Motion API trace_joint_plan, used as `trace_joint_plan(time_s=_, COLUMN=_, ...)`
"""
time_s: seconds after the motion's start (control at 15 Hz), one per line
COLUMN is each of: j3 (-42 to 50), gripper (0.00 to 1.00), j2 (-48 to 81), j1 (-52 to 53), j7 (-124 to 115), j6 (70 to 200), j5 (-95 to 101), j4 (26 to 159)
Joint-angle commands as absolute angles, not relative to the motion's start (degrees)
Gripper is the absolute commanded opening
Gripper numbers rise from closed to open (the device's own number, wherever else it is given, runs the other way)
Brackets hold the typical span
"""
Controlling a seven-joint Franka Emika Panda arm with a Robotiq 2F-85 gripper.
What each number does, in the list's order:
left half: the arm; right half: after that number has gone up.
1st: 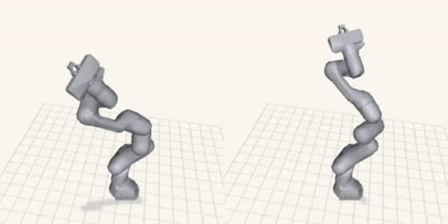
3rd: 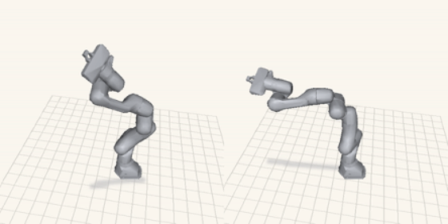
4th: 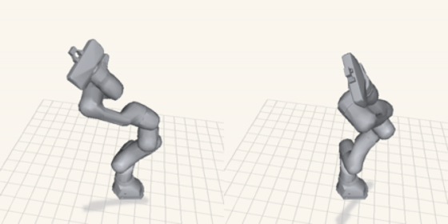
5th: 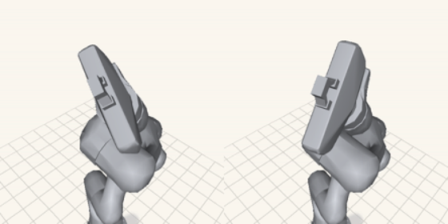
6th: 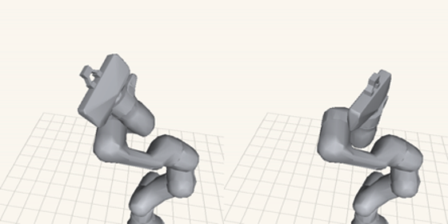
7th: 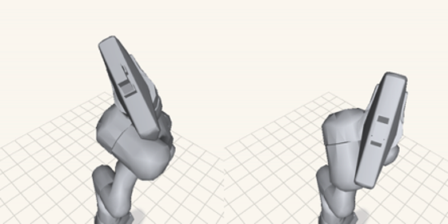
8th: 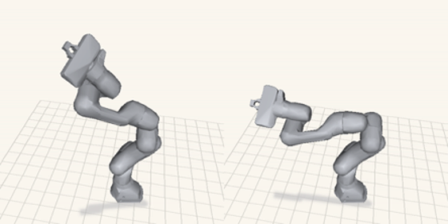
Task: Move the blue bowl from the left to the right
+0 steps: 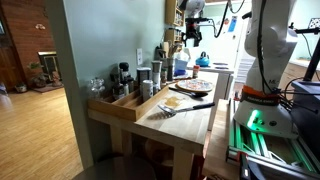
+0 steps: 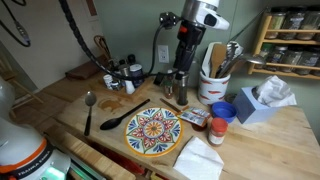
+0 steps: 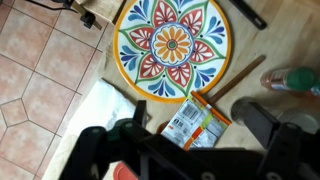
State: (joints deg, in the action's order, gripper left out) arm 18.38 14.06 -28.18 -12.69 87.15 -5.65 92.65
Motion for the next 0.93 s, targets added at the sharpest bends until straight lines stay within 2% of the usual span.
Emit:
trace_joint_plan(time_s=0.0, j3=18.3, gripper=1.00, j2=0.8, j1=-23.3, j7=-6.4, j6=87.7, j5=0.0, j4=106.3)
trace_joint_plan(time_s=0.47, j3=15.7, gripper=1.00, j2=-20.2, j1=-18.1, j7=4.6, j6=87.8, j5=10.7, j4=123.9)
trace_joint_plan(time_s=0.53, j3=16.6, gripper=1.00, j2=-12.8, j1=-18.5, j7=1.5, j6=86.4, j5=7.8, j4=116.9)
trace_joint_plan(time_s=0.87, j3=16.1, gripper=1.00, j2=-19.5, j1=-17.8, j7=3.6, j6=86.4, j5=9.5, j4=122.1)
